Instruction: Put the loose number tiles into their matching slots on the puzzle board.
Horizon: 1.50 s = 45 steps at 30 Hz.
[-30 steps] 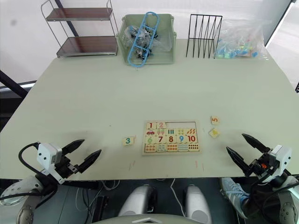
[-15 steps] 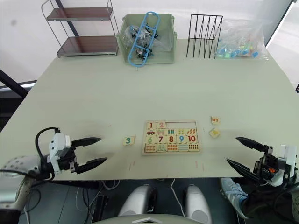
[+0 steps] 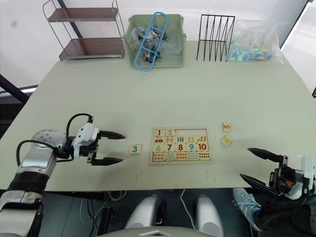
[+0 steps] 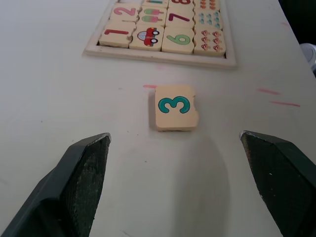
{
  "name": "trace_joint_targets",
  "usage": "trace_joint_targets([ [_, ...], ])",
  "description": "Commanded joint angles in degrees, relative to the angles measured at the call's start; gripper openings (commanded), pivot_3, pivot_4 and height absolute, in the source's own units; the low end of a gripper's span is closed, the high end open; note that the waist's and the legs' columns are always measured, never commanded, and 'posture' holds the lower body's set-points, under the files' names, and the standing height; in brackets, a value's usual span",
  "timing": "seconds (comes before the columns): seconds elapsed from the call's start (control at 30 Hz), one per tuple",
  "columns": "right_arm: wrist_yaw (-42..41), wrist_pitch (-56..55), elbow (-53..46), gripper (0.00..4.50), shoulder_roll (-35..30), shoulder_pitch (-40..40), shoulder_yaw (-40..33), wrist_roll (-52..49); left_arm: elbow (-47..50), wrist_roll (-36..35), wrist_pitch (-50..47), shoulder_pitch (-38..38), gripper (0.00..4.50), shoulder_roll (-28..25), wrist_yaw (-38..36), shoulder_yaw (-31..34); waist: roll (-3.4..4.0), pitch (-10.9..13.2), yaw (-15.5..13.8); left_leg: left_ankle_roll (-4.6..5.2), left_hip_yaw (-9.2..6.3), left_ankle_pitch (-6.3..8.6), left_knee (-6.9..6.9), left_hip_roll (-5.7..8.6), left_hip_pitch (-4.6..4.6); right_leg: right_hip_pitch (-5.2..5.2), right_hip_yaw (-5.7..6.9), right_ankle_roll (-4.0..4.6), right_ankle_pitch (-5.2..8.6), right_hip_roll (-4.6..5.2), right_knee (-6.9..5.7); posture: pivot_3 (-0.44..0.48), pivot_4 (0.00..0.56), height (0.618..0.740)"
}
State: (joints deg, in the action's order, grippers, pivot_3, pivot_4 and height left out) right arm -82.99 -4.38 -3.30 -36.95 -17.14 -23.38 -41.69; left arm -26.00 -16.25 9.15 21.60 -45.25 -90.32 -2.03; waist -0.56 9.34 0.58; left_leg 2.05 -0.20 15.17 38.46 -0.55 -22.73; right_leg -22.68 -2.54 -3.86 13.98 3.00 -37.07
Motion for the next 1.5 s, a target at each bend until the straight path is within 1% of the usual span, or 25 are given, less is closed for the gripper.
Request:
trace_joint_targets([
  [0.03,-0.93,-0.33,-2.24,4.5,-1.29,-0.05,-1.94,-0.82,-1.56,1.25,2.5,2.99,4.46,1.44,-2.04,-2.03,0.0,0.0,0.04,0.0,0.0,0.0,0.0,0.0,-0.01,0.0,0.0,-0.01,-0.01,0.0,0.0,0.0,0.15,0.74],
  [0.2,-1.61,-1.07,-2.79,4.5,-1.31,-0.93,-1.5,0.07,-3.79,1.95,5.03,5.14,4.46,2.46,-2.18,-5.09,-0.01,0.0,0.09,0.0,-0.06,0.0,0.0,-0.01,-0.02,-0.01,0.02,-0.01,-0.01,-0.03,-0.01,0.0,0.15,0.74],
  [0.37,-1.81,-2.23,-1.86,4.5,-0.88,-1.4,-1.45,1.12,-5.58,1.91,6.2,6.09,4.46,1.66,-2.18,-7.46,-0.01,0.0,0.07,0.0,-0.06,0.0,0.0,-0.01,-0.02,0.0,0.01,-0.01,0.0,-0.03,-0.03,0.0,0.15,0.74],
  [0.6,-2.01,-3.8,0.13,4.5,-0.5,-1.38,-1.2,2.12,-4.9,-0.56,3.91,5.63,4.46,0.66,-2.18,-8.71,-0.01,0.0,0.06,0.0,-0.06,0.0,0.01,-0.02,-0.01,-0.01,0.01,-0.01,0.0,-0.03,-0.04,0.0,0.15,0.74],
  [0.67,-1.83,-3.94,0.13,4.5,-0.47,-1.34,-1.12,2.27,-4.87,-0.82,4.21,5.4,3.92,0.22,-2.18,-9.17,-0.01,0.0,0.06,0.0,-0.06,0.0,0.0,-0.03,-0.01,-0.01,0.01,-0.01,0.0,-0.03,-0.04,0.0,0.15,0.74],
  [0.7,-1.76,-4.03,0.16,4.5,-0.49,-1.31,-1.14,2.29,-4.89,-0.91,4.36,5.29,3.82,0.07,-2.18,-9.35,-0.01,0.0,0.07,0.0,-0.06,0.0,0.0,-0.03,-0.01,-0.01,0.01,-0.01,0.0,-0.03,-0.04,0.0,0.15,0.74],
  [0.73,-1.64,-4.08,0.13,4.5,-0.52,-1.26,-1.16,2.3,-5.0,-1.06,4.51,5.24,3.28,-0.08,-2.18,-9.55,-0.01,0.0,0.09,0.0,-0.06,0.0,0.01,-0.03,-0.01,-0.01,0.01,-0.01,0.0,-0.03,-0.05,0.0,0.15,0.74],
  [0.77,-1.57,-4.13,0.15,4.5,-0.56,-1.21,-1.2,2.3,-5.09,-1.16,4.67,5.16,2.99,-0.15,-2.18,-9.72,-0.01,0.0,0.08,0.0,-0.06,0.0,0.0,-0.03,-0.01,-0.01,0.01,-0.01,0.0,-0.03,-0.05,0.0,0.15,0.74],
  [0.8,-1.5,-4.18,0.19,4.5,-0.61,-1.12,-1.29,2.29,-5.1,-1.23,4.76,5.03,2.31,-0.12,-2.18,-9.86,-0.01,0.0,0.07,0.0,-0.06,0.0,0.0,-0.03,0.0,-0.01,0.01,0.0,0.0,-0.03,-0.05,0.0,0.15,0.74],
  [0.87,-1.36,-4.2,0.16,4.5,-0.65,-1.04,-1.36,2.28,-5.13,-1.29,4.9,4.85,1.7,-0.07,-2.18,-9.99,-0.01,0.0,0.06,0.0,-0.06,0.0,0.0,-0.03,-0.01,-0.01,0.01,0.0,0.0,-0.03,-0.05,0.0,0.15,0.74],
  [0.9,-1.32,-4.18,0.15,4.5,-0.68,-1.0,-1.39,2.26,-5.1,-1.23,4.93,4.76,1.18,0.04,-2.18,-9.97,-0.01,0.0,0.05,0.0,-0.06,0.0,0.0,-0.03,-0.01,-0.01,0.01,0.0,0.0,-0.03,-0.05,0.0,0.15,0.74],
  [0.93,-1.23,-4.14,0.07,4.5,-0.68,-0.99,-1.39,2.26,-5.1,-1.19,5.01,4.69,0.92,0.15,-2.18,-9.92,-0.01,0.0,0.05,0.0,-0.06,0.0,0.01,-0.04,0.0,-0.01,0.01,0.0,0.0,-0.03,-0.05,0.0,0.15,0.74],
  [1.27,-0.22,-3.84,-0.85,4.5,-0.42,-0.98,-0.9,2.15,-4.47,-1.18,5.58,5.25,0.92,0.07,-2.18,-8.46,-0.01,0.0,0.05,0.0,-0.06,0.0,0.01,-0.03,0.0,-0.01,0.01,0.0,0.0,-0.03,-0.05,0.0,0.15,0.74],
  [1.37,0.19,-3.72,-1.16,4.5,-0.22,-1.03,-0.7,2.09,-2.21,-1.84,4.33,6.03,0.92,-0.94,-2.18,-7.98,-0.01,0.0,0.04,0.0,-0.06,0.0,0.01,-0.03,0.0,0.0,0.01,0.0,0.0,-0.03,-0.05,0.0,0.15,0.74],
  [1.5,0.79,-3.39,-1.74,4.5,0.12,-1.05,-0.5,2.06,2.77,-3.52,0.35,7.43,0.92,-3.41,-2.18,-8.39,-0.01,0.0,0.04,0.0,-0.07,0.0,0.01,-0.03,-0.01,-0.01,0.01,0.0,0.0,-0.03,-0.06,0.0,0.15,0.74],
])
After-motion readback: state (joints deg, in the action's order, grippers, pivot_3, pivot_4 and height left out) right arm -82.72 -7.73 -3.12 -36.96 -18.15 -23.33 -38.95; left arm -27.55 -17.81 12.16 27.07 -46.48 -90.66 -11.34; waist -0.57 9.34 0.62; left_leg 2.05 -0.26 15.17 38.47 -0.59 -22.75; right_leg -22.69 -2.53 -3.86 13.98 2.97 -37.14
